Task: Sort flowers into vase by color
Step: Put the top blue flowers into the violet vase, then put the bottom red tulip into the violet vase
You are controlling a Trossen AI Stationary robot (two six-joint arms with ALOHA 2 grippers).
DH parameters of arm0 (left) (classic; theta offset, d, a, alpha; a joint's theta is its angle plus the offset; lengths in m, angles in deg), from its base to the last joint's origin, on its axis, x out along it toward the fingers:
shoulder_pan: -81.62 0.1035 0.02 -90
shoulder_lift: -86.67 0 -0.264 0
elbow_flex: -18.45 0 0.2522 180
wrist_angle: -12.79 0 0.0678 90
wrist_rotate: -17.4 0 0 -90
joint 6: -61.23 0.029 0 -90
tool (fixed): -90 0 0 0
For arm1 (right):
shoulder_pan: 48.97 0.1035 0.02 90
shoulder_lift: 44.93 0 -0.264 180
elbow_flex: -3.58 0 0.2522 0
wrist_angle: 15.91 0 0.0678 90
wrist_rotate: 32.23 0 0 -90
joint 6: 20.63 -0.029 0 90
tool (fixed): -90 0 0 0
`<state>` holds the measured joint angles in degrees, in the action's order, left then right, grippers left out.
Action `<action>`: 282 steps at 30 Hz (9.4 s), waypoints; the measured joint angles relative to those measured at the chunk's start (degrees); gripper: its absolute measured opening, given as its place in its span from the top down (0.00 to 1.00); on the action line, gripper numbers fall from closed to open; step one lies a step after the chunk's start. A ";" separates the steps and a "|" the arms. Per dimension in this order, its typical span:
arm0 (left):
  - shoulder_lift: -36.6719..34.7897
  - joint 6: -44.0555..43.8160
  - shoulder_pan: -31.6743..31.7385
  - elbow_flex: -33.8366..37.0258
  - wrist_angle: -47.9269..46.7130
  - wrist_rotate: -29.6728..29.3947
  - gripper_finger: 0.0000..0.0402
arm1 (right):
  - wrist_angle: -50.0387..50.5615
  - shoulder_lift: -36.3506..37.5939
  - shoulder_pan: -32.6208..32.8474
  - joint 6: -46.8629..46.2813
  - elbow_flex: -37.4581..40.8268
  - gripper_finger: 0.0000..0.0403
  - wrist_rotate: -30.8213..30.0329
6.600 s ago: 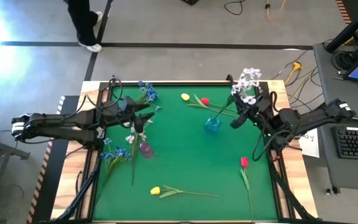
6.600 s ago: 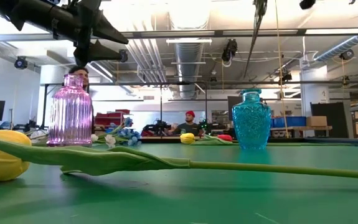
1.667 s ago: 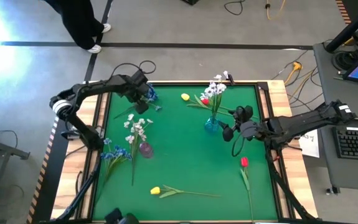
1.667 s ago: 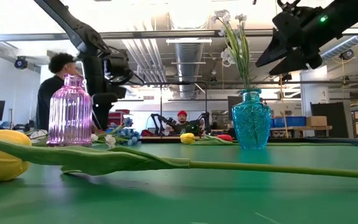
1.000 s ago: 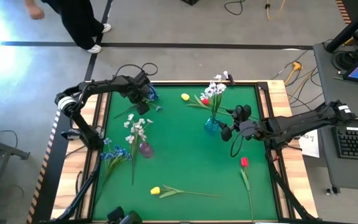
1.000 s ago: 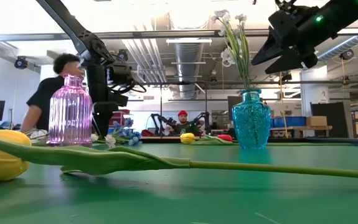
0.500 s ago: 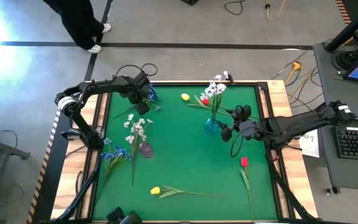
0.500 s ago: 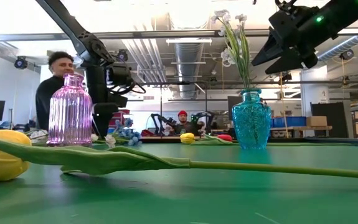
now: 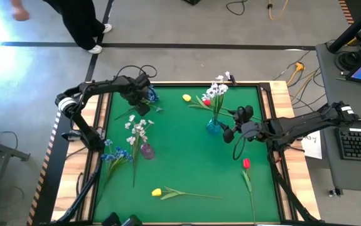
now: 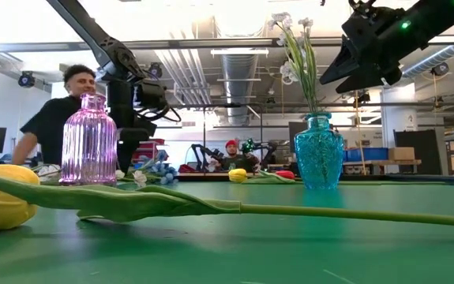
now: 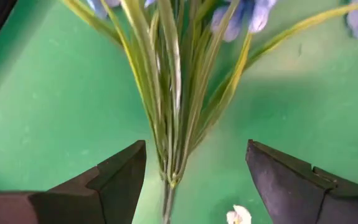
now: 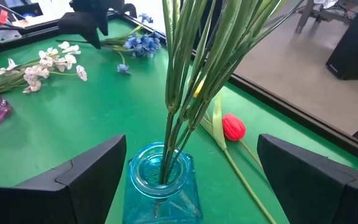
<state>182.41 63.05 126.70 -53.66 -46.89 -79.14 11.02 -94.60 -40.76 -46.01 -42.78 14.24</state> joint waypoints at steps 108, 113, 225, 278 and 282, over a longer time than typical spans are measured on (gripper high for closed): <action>-45.33 -34.33 -76.00 15.49 32.86 -49.84 1.00 | 11.82 2.99 0.81 -4.83 2.57 0.12 9.49; -47.51 -38.26 -76.02 20.21 35.22 -49.92 1.00 | 11.83 2.99 0.81 -5.11 2.93 0.12 9.51; -63.22 -42.97 -75.95 25.34 23.37 -56.07 0.51 | 32.50 1.11 11.12 -54.23 -10.89 0.14 56.23; -58.01 -35.35 -76.00 20.52 22.49 -53.95 0.51 | 27.68 -29.95 26.27 -64.48 -7.34 0.81 50.48; -58.12 -35.35 -76.00 20.55 22.56 -53.95 0.51 | 27.87 -27.74 25.75 -63.20 -7.21 0.92 46.96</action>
<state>124.30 27.71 50.70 -33.11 -24.33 -133.09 38.89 -122.34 -15.00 -109.22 -50.00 61.19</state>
